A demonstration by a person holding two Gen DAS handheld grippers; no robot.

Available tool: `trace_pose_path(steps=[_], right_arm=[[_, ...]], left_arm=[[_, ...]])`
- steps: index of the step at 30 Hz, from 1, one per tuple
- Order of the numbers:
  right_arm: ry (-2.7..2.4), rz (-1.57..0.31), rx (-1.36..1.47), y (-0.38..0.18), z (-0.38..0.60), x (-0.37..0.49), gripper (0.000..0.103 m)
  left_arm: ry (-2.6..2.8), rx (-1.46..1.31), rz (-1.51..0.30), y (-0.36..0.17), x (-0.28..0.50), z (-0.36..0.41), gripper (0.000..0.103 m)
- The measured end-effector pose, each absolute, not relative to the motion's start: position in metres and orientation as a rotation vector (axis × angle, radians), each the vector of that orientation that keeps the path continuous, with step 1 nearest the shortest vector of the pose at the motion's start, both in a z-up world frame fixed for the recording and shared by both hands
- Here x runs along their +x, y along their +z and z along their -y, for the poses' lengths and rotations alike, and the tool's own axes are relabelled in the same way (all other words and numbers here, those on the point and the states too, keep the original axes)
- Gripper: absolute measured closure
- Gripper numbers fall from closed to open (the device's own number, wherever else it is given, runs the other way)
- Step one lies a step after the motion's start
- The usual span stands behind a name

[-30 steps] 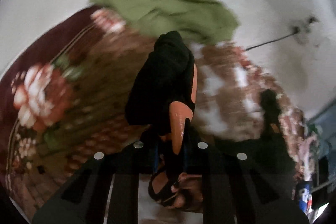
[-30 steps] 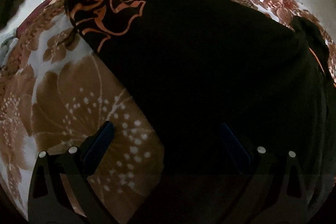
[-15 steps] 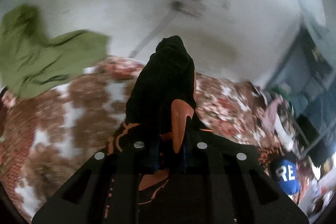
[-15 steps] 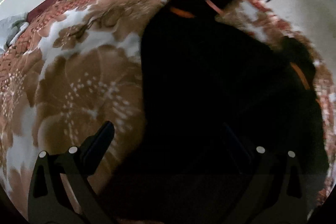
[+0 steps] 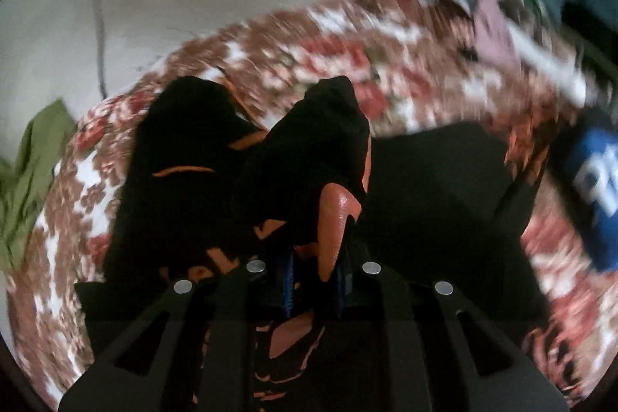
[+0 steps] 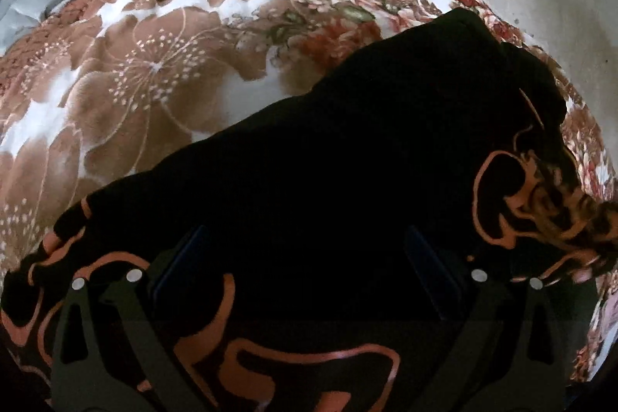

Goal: Fold large clothes

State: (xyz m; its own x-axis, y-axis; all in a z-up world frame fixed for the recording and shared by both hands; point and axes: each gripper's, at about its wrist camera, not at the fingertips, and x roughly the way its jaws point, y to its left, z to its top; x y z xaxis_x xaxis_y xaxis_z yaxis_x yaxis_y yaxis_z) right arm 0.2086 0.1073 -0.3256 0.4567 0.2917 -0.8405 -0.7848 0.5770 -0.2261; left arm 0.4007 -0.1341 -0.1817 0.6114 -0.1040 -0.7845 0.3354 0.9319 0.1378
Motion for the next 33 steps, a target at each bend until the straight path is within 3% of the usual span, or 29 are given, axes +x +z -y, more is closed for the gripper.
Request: trace_pose_path(steps=[6, 14, 16, 18, 19, 20, 21, 23, 27, 30, 33], right_arm=[[0.775, -0.756, -0.689, -0.322, -0.094, 0.196, 0.005], [0.8, -0.691, -0.694, -0.322, -0.086, 0.189, 0.005], [0.804, -0.681, -0.696, -0.323, -0.084, 0.188, 0.005], [0.808, -0.682, -0.702, -0.322, -0.082, 0.187, 0.005], [0.813, -0.682, -0.718, -0.32, -0.081, 0.187, 0.005], [0.815, -0.678, -0.732, -0.318, -0.081, 0.186, 0.005], [0.815, -0.666, -0.75, -0.315, -0.079, 0.184, 0.005], [0.808, -0.643, -0.78, -0.305, -0.076, 0.182, 0.005], [0.793, -0.601, -0.847, -0.284, -0.064, 0.182, 0.005], [0.769, -0.575, -0.876, -0.273, -0.043, 0.19, 0.005], [0.743, -0.67, -0.859, -0.279, -0.021, 0.215, 0.005]], left_arm=[[-0.246, 0.418, -0.96, -0.245, 0.397, 0.184, 0.089], [-0.184, 0.623, -0.986, -0.293, 0.388, 0.217, 0.086], [-0.172, 0.696, -1.025, -0.306, 0.386, 0.227, 0.066], [-0.112, 0.819, -1.003, -0.311, 0.382, 0.242, 0.056], [-0.106, 0.835, -1.004, -0.309, 0.381, 0.245, 0.039], [-0.101, 0.848, -1.009, -0.305, 0.379, 0.249, 0.026], [-0.106, 0.86, -1.009, -0.298, 0.378, 0.252, 0.004], [-0.185, 0.862, -1.034, -0.278, 0.371, 0.261, 0.005], [-0.372, 1.104, -0.897, -0.22, 0.346, 0.268, 0.005], [-0.39, 1.089, -0.871, -0.156, 0.367, 0.232, 0.005], [-0.34, 0.987, -0.824, -0.083, 0.401, 0.169, 0.005]])
